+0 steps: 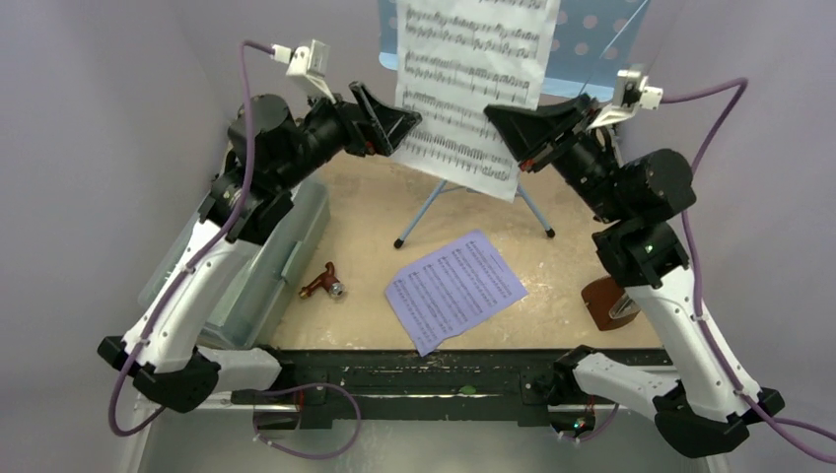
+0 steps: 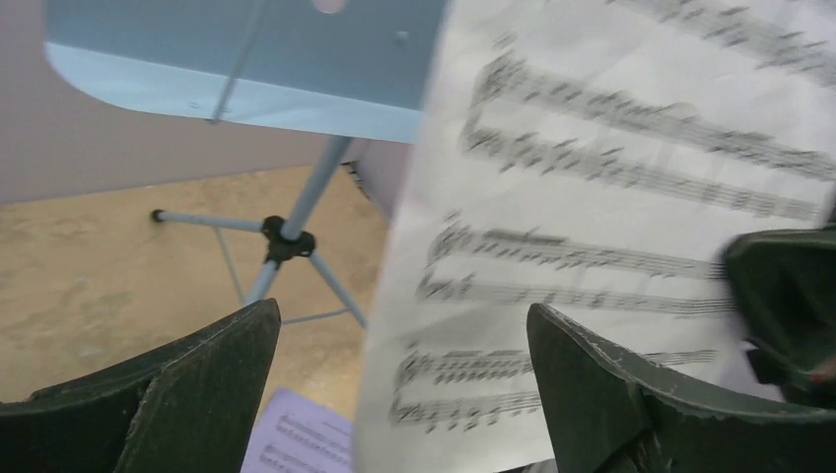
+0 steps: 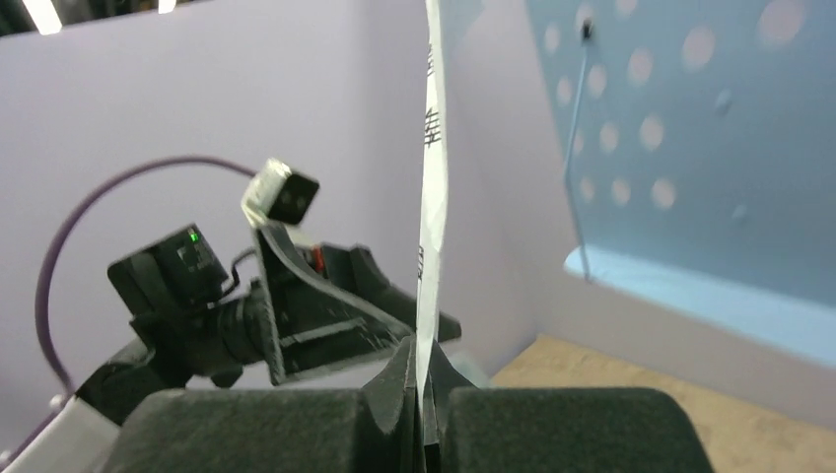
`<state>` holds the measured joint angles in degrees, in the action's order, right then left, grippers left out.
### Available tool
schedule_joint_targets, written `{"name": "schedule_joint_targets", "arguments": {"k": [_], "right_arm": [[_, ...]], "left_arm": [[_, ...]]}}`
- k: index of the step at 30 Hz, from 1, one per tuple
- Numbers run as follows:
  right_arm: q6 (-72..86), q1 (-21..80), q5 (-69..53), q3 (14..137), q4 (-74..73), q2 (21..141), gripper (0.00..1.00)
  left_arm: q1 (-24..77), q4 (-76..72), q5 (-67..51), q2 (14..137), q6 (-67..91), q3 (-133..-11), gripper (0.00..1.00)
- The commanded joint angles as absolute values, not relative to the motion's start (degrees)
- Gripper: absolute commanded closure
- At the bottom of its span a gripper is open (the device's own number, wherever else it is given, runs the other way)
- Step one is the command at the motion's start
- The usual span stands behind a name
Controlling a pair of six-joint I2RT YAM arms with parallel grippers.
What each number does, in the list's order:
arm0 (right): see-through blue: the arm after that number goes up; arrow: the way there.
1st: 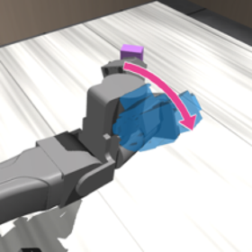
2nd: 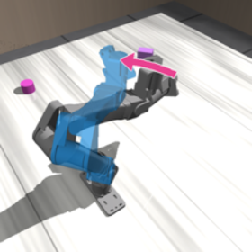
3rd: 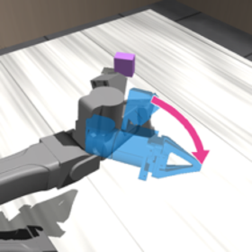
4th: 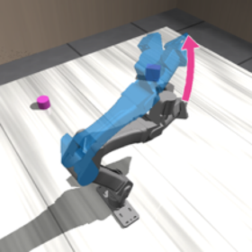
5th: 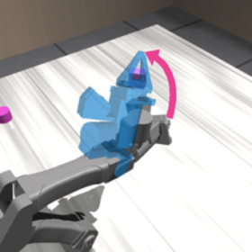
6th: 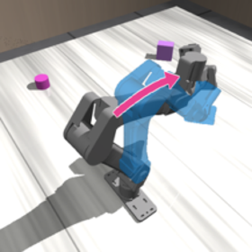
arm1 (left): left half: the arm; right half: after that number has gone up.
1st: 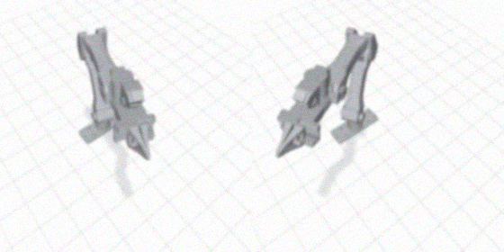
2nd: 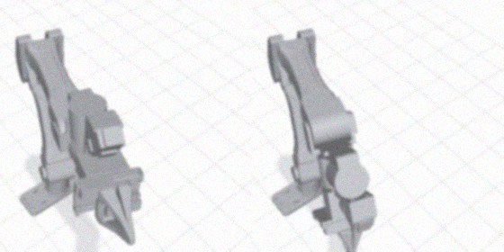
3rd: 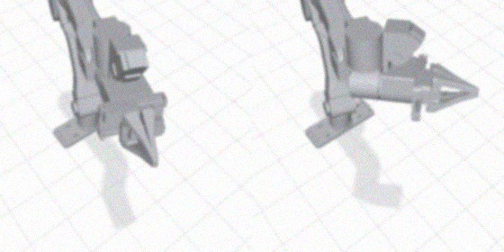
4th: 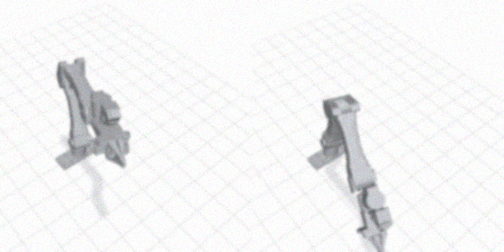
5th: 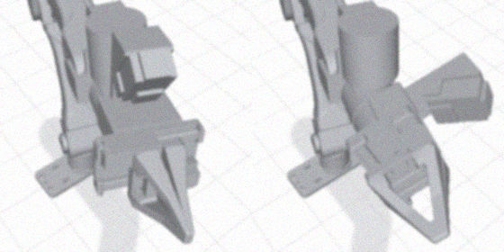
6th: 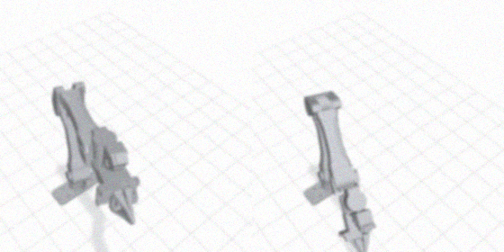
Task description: Set up the instrument practice props
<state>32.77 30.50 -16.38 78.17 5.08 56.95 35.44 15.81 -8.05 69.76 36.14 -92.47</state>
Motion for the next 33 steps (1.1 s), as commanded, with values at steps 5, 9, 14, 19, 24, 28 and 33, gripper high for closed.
{"name": "schedule_joint_targets", "arguments": {"k": [5,9,14,19,24,28,33], "right_arm": [[14.2,29.3,-3.0,102.6,-4.6,68.7,1.0],[10.9,27.8,-2.0,110.7,-6.6,74.2,1.0],[12.1,24.0,-3.8,114.8,-6.1,78.3,1.0],[15.0,19.8,-7.7,114.3,-3.4,80.3,1.0],[14.9,18.8,-9.9,112.9,-0.6,81.0,1.0],[14.3,18.8,-11.1,110.7,3.1,80.7,1.0],[14.1,18.8,-10.2,110.1,4.3,81.0,1.0]], "left_arm": [[22.0,26.0,-9.9,79.3,28.9,-106.4,0.02],[14.7,19.8,-18.5,84.4,35.3,-108.6,0.02],[11.6,4.1,-28.5,89.2,45.4,-108.5,0.05],[12.3,-8.1,-32.1,92.0,51.0,-109.2,0.11],[16.2,-6.2,-26.7,94.3,45.2,-113.8,0.18],[19.7,-5.2,-21.9,95.8,41.4,-116.1,0.3],[23.6,-6.8,-16.4,96.3,37.5,-116.5,0.41]]}}
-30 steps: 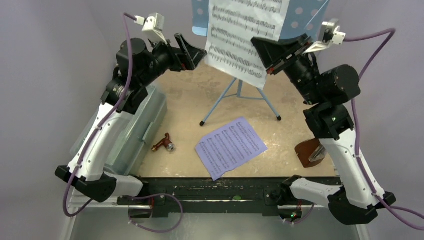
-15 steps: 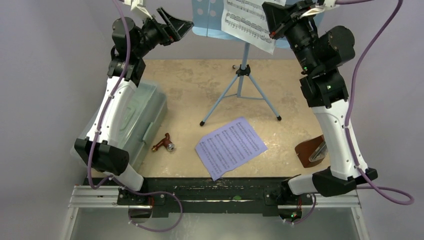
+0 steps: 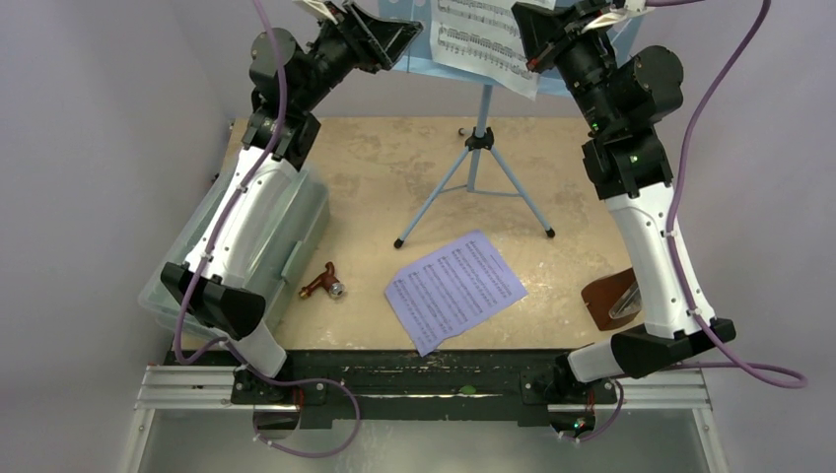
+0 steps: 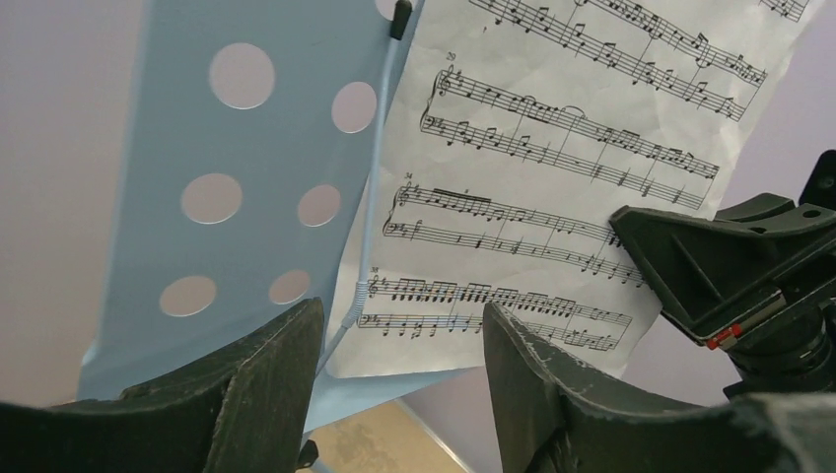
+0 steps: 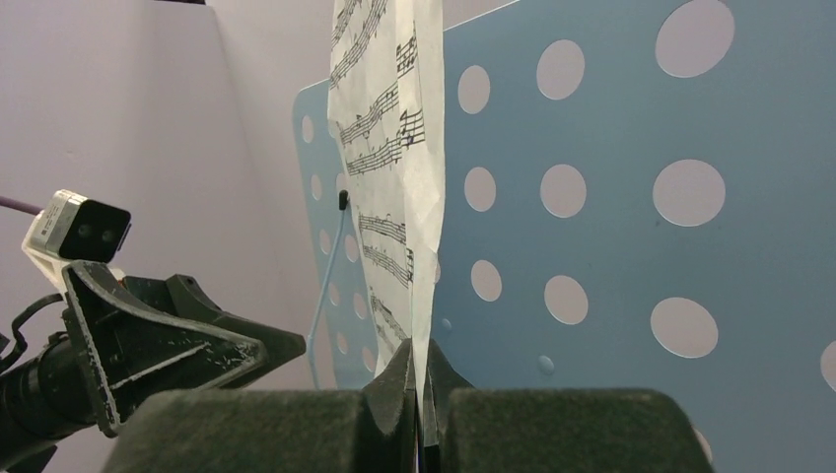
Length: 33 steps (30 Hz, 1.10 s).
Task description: Set up the instrument practice props
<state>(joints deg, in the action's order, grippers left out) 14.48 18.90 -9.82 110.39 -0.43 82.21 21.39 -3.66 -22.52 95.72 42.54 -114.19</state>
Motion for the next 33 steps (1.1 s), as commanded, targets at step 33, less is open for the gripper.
{"name": "schedule_joint_targets", "arguments": {"k": [33], "right_arm": [[14.7,18.8,-6.4,110.5,6.6,83.6,1.0]], "left_arm": [[24.7,-21.1,-16.0,102.6,44.5,-117.7,0.78]]}}
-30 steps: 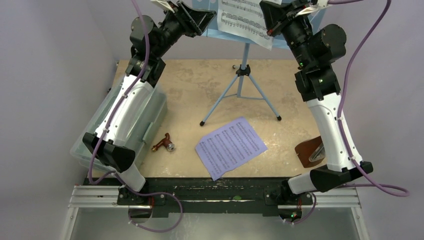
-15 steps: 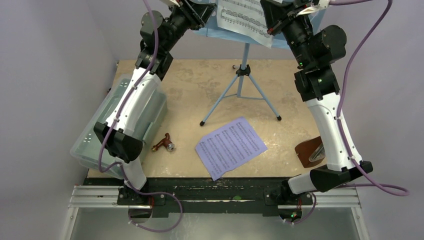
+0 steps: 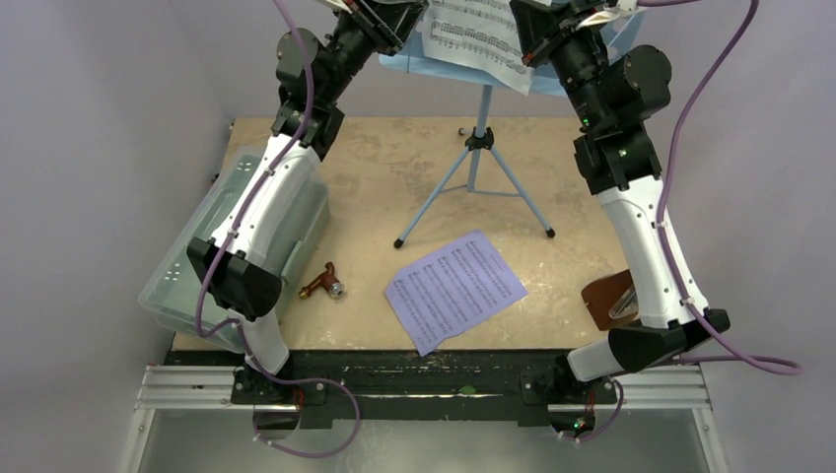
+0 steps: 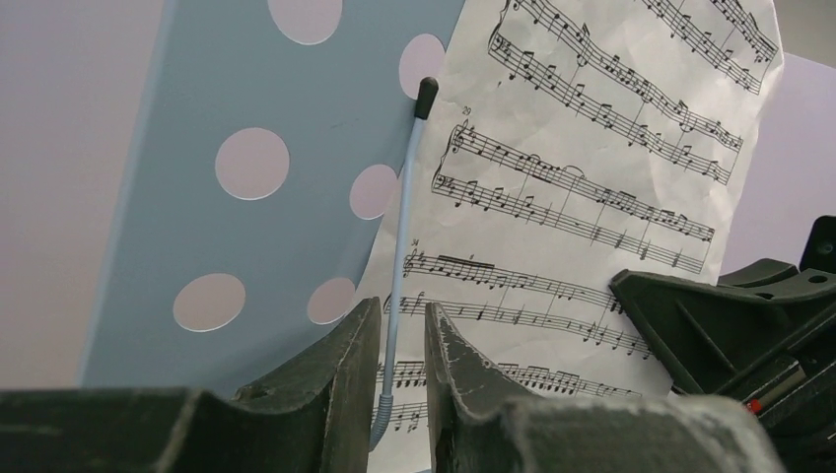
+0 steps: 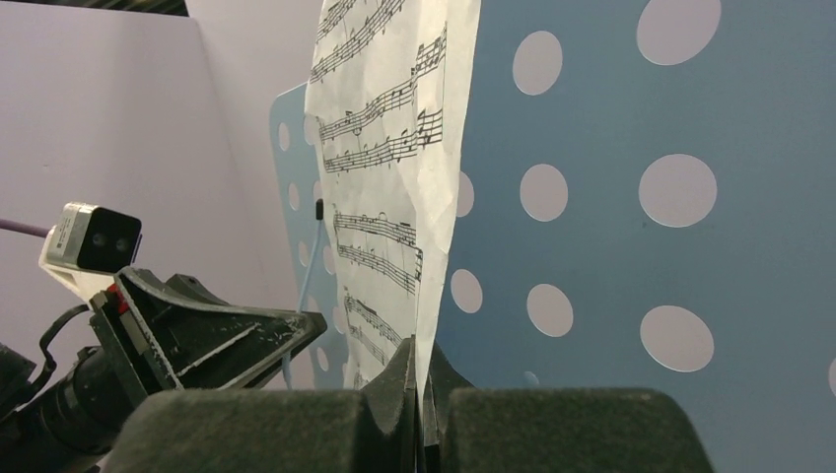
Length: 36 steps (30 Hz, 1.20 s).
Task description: Set up the instrument practice props
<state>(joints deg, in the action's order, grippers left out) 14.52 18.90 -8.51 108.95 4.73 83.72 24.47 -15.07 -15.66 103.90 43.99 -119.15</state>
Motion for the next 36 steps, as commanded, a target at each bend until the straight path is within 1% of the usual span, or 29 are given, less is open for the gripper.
{"name": "schedule_joint_targets", "arguments": {"k": [1,4,6,11,14,22,29,36], "right_arm": [[14.7,18.8,-6.0,110.4,6.7,83.5,1.0],[14.7,18.8,-5.3,109.8,7.2,83.2,1.0],[14.7,18.9,-5.0,109.7,7.3,83.2,1.0],[14.5,18.8,-3.5,108.1,8.4,82.4,1.0],[14.7,18.8,-3.2,107.3,9.3,82.2,1.0],[15.0,18.9,-3.5,106.9,10.2,82.7,1.0],[15.9,19.0,-4.5,107.5,11.4,83.8,1.0],[15.6,20.1,-7.5,108.9,13.2,86.1,1.0]], "left_arm": [[24.7,-21.8,-16.0,102.4,44.7,-117.1,0.79],[24.7,-22.4,-16.0,102.5,44.6,-116.8,0.8],[24.7,-23.1,-16.1,102.5,44.6,-116.5,0.83],[24.7,-28.4,-16.6,101.0,43.7,-112.8,0.85],[24.7,-30.9,-16.1,99.9,42.9,-110.1,0.93],[24.7,-35.9,-17.5,99.2,41.7,-107.2,1.0],[24.7,-40.3,-20.5,98.4,40.7,-105.0,1.0],[24.7,-41.1,-21.6,98.3,39.9,-104.7,1.0]]}}
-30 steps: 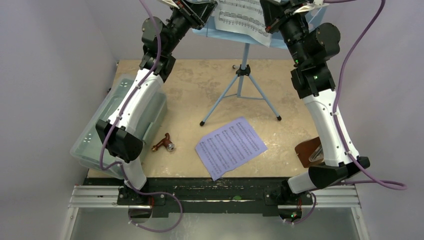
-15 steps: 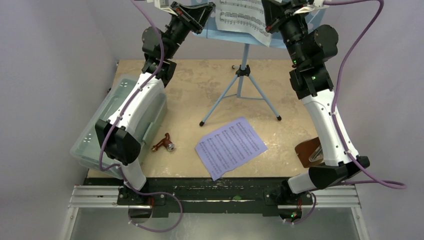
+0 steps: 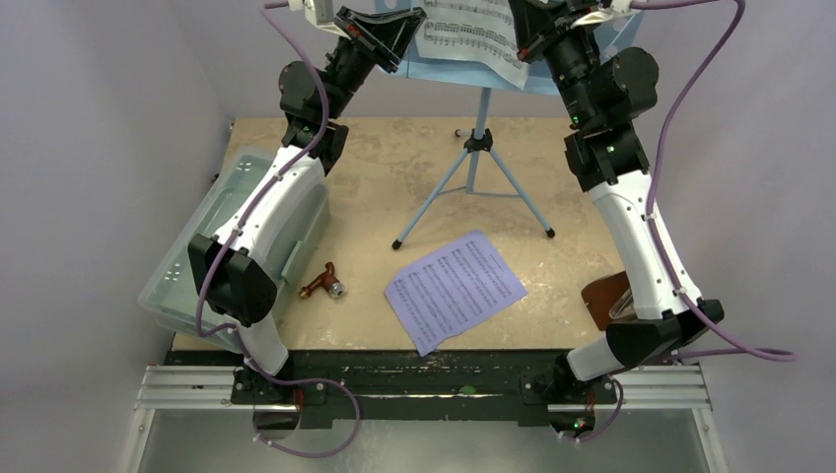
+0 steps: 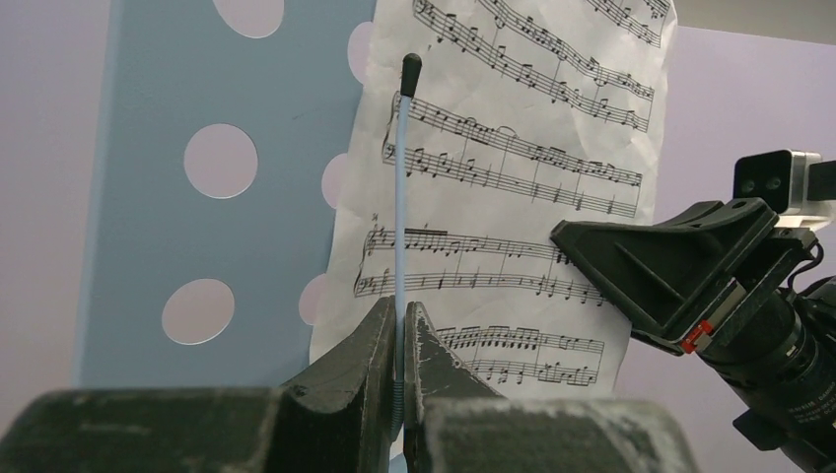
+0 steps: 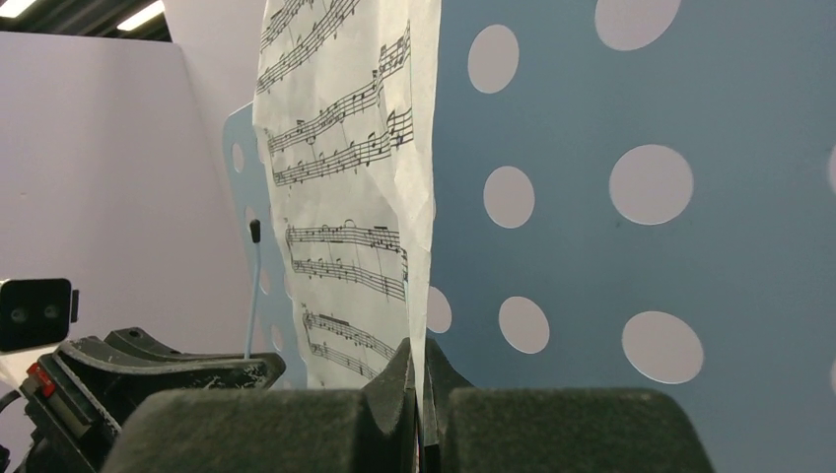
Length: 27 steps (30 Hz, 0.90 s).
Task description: Set up the instrument practice props
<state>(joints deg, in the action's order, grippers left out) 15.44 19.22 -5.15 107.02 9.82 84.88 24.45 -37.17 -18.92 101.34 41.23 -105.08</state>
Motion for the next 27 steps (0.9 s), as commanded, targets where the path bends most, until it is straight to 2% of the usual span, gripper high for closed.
{"name": "schedule_joint_targets", "arguments": {"k": [1,27], "right_arm": [[15.3,20.4,-7.8,109.2,13.3,86.5,1.0],[15.0,24.2,-8.6,112.0,16.7,92.7,1.0]], "left_arm": [[24.7,-40.9,-21.6,98.3,39.8,-104.7,1.0],[24.7,-39.8,-21.1,97.7,40.0,-104.5,1.0]]}}
